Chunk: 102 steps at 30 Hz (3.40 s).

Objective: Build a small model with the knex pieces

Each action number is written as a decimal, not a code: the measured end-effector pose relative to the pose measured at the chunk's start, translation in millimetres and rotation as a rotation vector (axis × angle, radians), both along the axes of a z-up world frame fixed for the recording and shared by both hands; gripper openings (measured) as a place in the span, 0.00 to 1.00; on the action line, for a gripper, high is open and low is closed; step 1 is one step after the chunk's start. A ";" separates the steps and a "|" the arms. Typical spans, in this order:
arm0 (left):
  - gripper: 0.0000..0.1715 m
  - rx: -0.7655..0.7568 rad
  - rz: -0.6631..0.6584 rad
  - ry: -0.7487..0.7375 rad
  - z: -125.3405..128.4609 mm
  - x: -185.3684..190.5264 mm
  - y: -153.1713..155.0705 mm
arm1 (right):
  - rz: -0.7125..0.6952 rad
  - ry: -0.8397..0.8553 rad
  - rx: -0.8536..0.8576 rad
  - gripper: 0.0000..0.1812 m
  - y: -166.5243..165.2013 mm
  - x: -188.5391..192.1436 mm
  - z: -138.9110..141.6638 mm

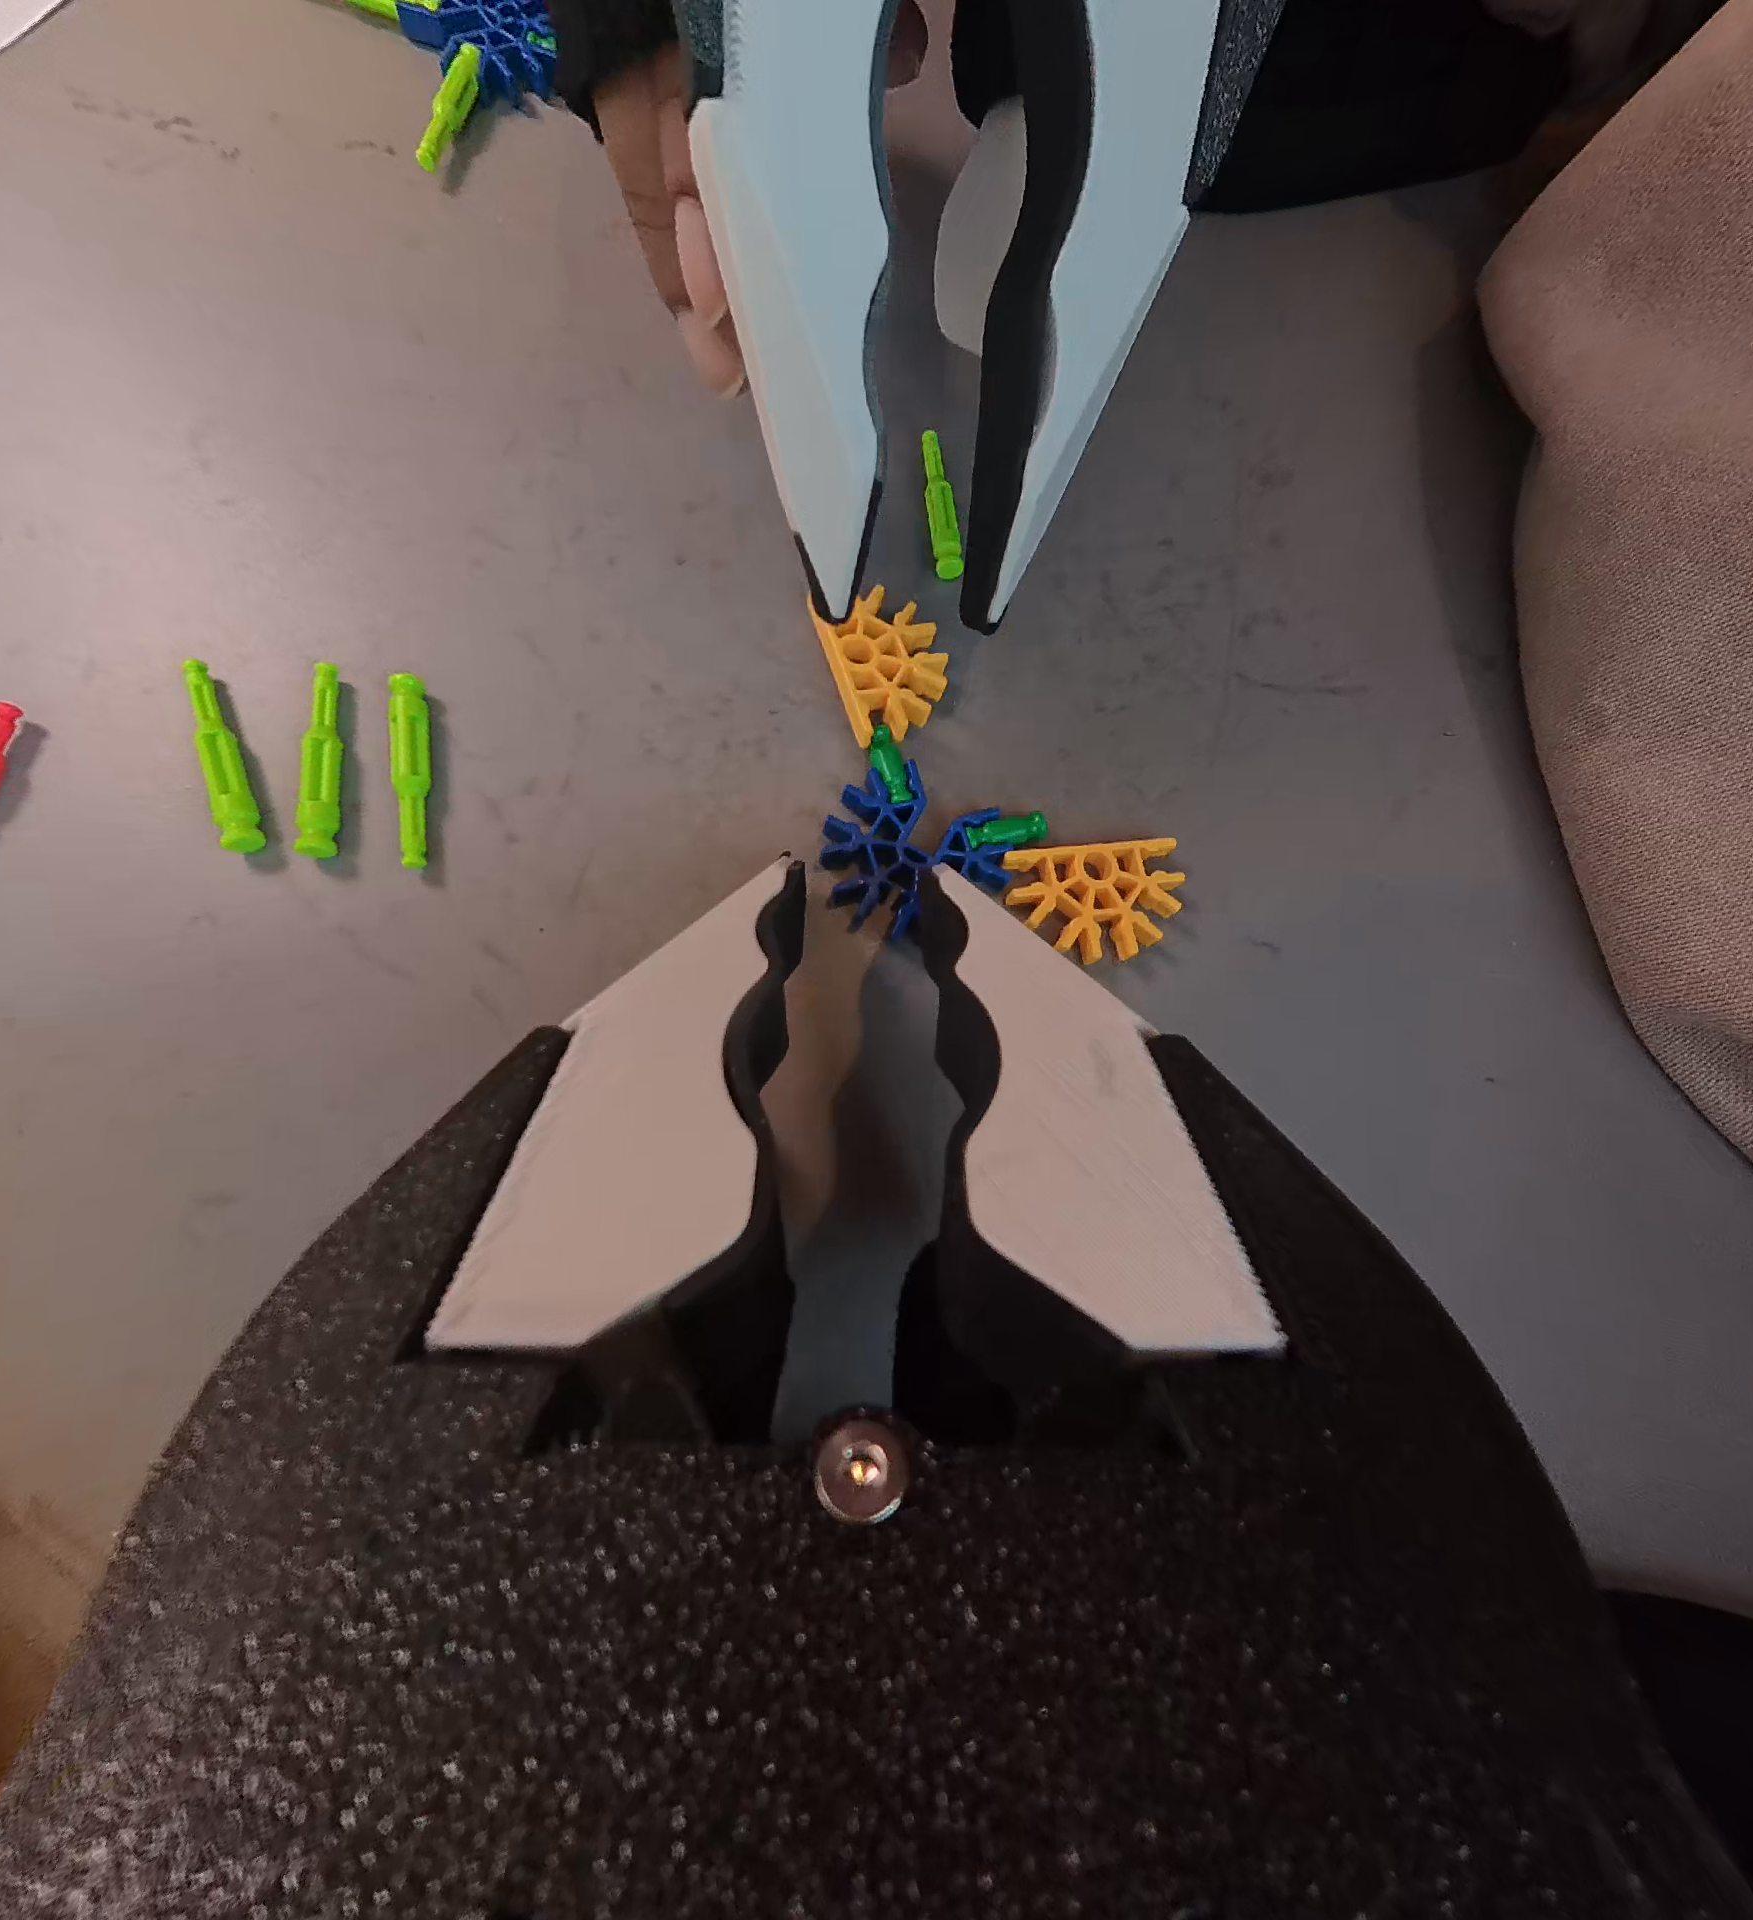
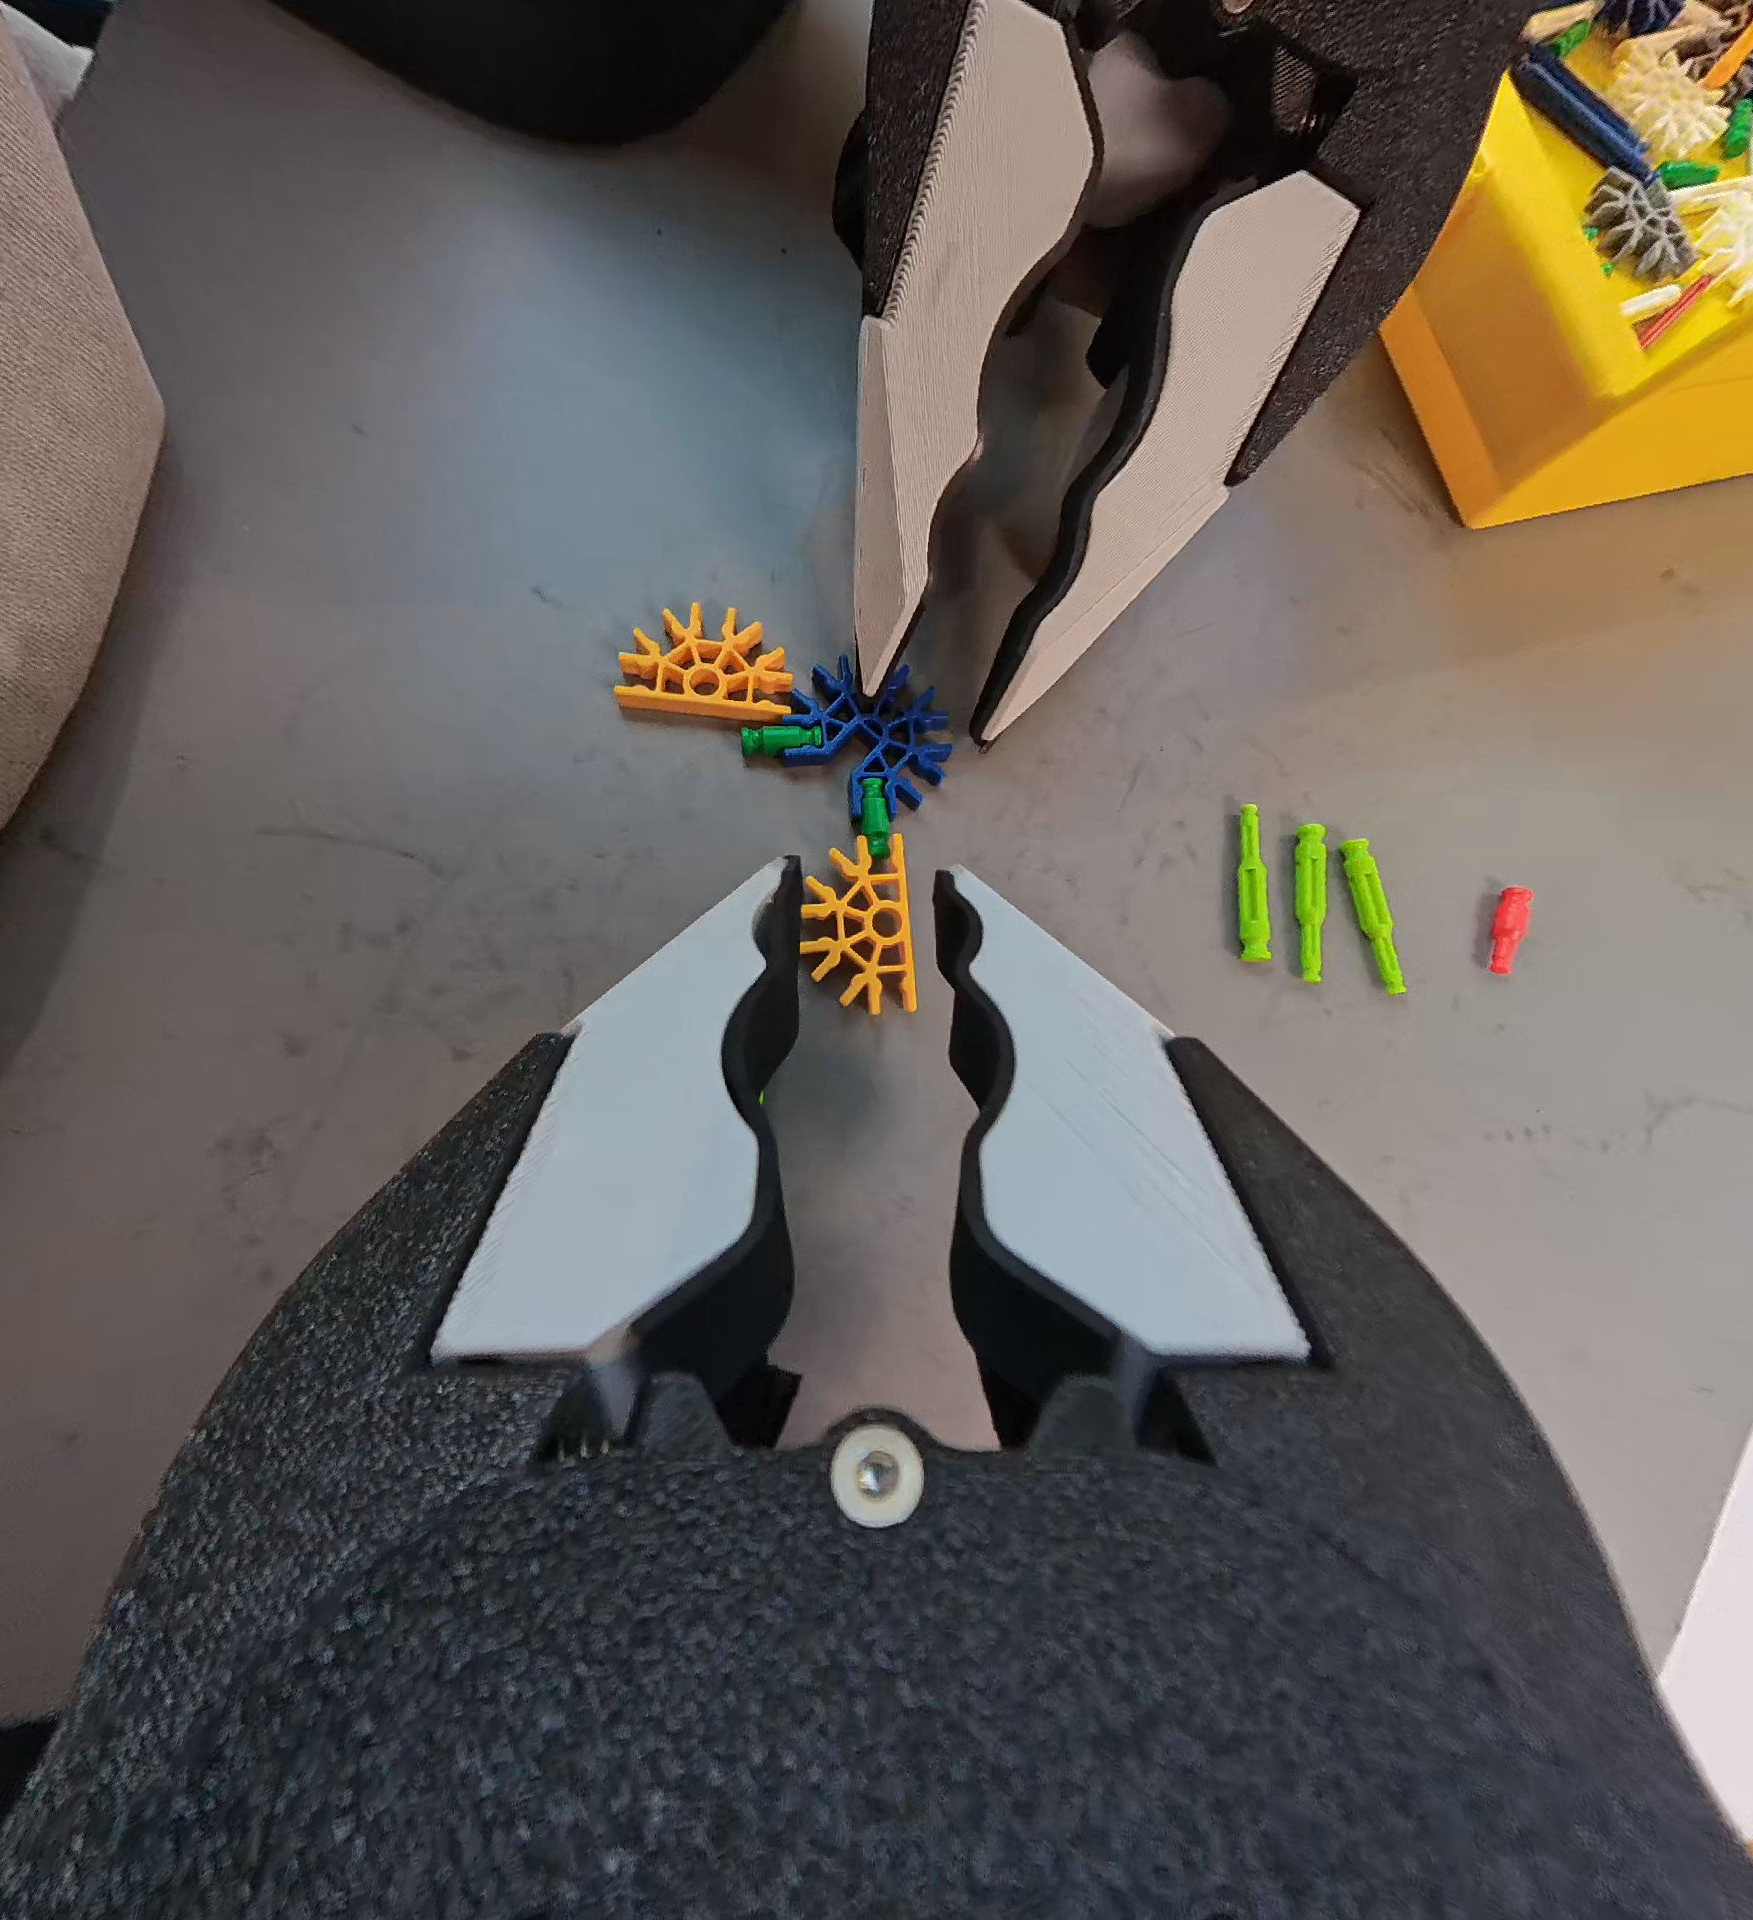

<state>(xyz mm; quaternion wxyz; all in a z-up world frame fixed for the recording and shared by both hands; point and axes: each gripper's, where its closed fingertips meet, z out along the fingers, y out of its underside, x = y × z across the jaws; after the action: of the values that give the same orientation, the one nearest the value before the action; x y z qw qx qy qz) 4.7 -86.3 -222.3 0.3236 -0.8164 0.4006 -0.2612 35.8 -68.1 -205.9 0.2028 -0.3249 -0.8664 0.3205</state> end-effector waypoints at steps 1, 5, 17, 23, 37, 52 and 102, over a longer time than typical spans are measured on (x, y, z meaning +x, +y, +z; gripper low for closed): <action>0.13 0.002 0.003 -0.003 0.7 -0.4 -0.4 | 0.003 0.006 0.002 0.11 -0.9 0.0 0.3; 0.18 0.006 0.012 -0.021 6.2 -1.4 -2.6 | 0.013 -0.021 0.027 0.12 -2.4 2.6 -7.8; 0.17 0.001 -0.034 -0.013 -0.8 9.7 -5.4 | -0.005 -0.100 0.022 0.12 2.0 9.0 -20.2; 0.02 0.028 -0.038 -0.080 11.4 7.5 -8.3 | 0.029 -0.103 0.031 0.12 -1.0 9.3 -20.1; 0.26 0.017 -0.059 -0.001 -1.2 10.8 -15.0 | 0.037 -0.092 -0.001 0.13 0.3 12.5 -12.0; 0.16 0.056 -0.047 0.031 -1.0 6.4 -12.7 | 0.014 -0.052 -0.007 0.14 0.7 14.2 -11.0; 0.17 -0.024 -0.277 0.055 -2.6 17.4 -8.2 | 0.019 -0.244 0.122 0.00 -14.9 -1.2 -16.5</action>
<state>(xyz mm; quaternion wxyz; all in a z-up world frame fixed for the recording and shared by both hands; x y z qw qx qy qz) 22.2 -94.5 -224.9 0.2632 -0.7640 0.5152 -0.2857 34.6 -82.9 -222.4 0.1124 -0.3401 -0.9055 0.2275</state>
